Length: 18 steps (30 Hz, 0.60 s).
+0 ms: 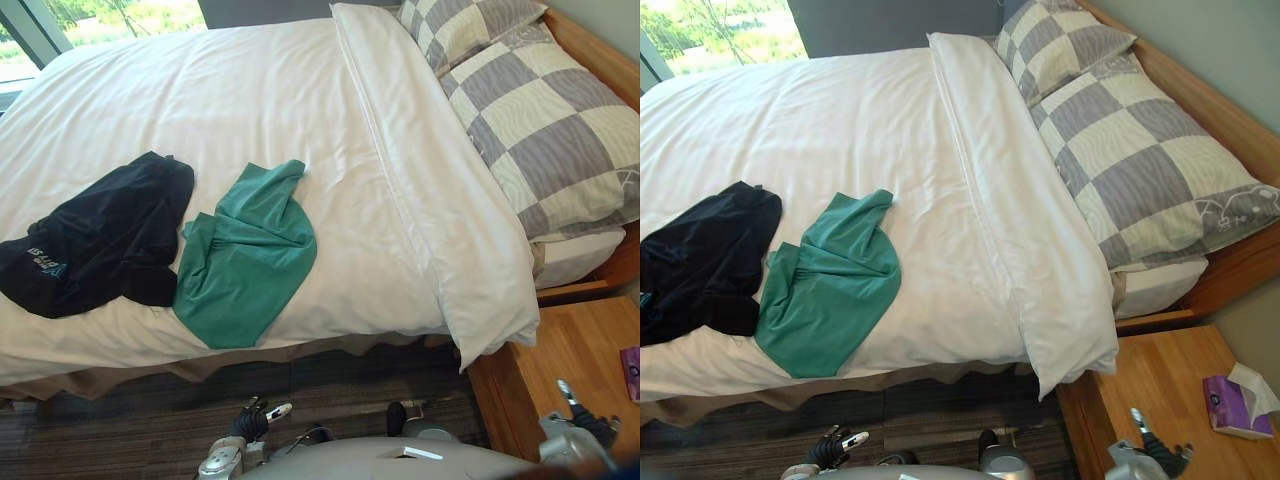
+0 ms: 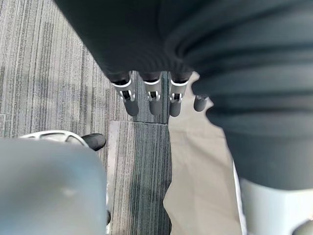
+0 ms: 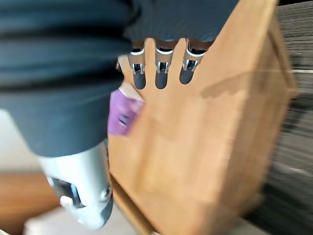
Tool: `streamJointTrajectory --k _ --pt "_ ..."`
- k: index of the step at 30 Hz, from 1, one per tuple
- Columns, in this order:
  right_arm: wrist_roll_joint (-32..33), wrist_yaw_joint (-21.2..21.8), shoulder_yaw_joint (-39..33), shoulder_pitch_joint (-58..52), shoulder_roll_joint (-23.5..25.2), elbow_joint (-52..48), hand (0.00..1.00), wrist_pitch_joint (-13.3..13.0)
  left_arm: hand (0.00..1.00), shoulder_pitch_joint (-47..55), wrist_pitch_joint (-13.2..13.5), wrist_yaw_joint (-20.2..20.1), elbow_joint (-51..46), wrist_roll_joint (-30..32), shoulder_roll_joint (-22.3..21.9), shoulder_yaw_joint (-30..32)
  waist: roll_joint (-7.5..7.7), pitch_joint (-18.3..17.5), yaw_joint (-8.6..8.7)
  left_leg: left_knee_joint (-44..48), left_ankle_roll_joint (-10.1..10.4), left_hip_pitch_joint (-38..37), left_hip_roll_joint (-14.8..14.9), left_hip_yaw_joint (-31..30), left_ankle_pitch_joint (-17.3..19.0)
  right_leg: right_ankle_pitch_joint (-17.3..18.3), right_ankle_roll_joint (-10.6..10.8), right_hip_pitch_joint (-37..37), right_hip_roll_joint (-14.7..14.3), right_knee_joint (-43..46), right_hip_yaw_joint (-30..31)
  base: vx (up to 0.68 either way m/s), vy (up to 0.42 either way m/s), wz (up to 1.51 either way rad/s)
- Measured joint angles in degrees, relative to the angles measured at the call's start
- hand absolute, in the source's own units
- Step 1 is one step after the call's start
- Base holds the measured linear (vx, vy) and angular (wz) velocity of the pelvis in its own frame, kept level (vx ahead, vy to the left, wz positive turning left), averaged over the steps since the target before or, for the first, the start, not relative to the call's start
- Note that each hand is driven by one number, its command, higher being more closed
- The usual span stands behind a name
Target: Tidy the bed and pick cloth on bed and put in laundry
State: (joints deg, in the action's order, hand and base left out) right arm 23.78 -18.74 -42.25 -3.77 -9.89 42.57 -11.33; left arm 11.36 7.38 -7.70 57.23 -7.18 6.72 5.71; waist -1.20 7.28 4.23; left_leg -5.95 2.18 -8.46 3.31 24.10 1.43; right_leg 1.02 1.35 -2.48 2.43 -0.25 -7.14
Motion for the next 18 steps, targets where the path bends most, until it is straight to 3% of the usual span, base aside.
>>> streamJointTrajectory --k 7,11,15,18 --pt "8.8 15.3 3.2 6.7 -7.1 -9.9 1.0 -0.2 0.0 1.9 -0.5 -0.8 -0.2 -0.2 1.0 -0.1 0.14 0.0 -0.29 0.0 -0.1 0.3 -0.4 -1.1 0.0 0.1 0.2 0.1 0.3 -0.3 -0.4 0.01 0.003 0.06" --pt "17.7 23.2 7.7 13.5 -9.1 -10.3 1.0 2.4 0.0 2.5 -0.4 -0.8 -0.2 -1.3 1.1 -0.4 -0.27 0.2 -0.62 0.0 -0.1 0.6 -0.4 -1.4 0.0 0.0 0.1 0.2 0.3 -0.4 -0.7 0.01 -0.004 0.03" --pt "24.9 25.2 9.7 20.8 -11.5 -10.4 1.0 4.2 0.0 2.7 0.0 -0.8 -0.6 -3.5 1.2 -1.7 -1.59 1.1 -0.6 0.1 -0.4 1.4 -0.6 -2.8 -0.2 0.0 0.1 0.4 0.6 -0.3 -1.9 0.01 -0.006 0.17" --pt "29.4 25.1 9.8 28.6 -14.3 -10.5 1.0 5.4 0.0 2.7 0.7 -0.8 -2.3 -5.8 1.2 -2.6 -3.48 3.4 -1.12 0.4 -0.9 2.7 -0.7 -3.0 -0.7 -0.1 0.1 2.0 0.7 0.4 -2.0 0.0 0.001 0.06"
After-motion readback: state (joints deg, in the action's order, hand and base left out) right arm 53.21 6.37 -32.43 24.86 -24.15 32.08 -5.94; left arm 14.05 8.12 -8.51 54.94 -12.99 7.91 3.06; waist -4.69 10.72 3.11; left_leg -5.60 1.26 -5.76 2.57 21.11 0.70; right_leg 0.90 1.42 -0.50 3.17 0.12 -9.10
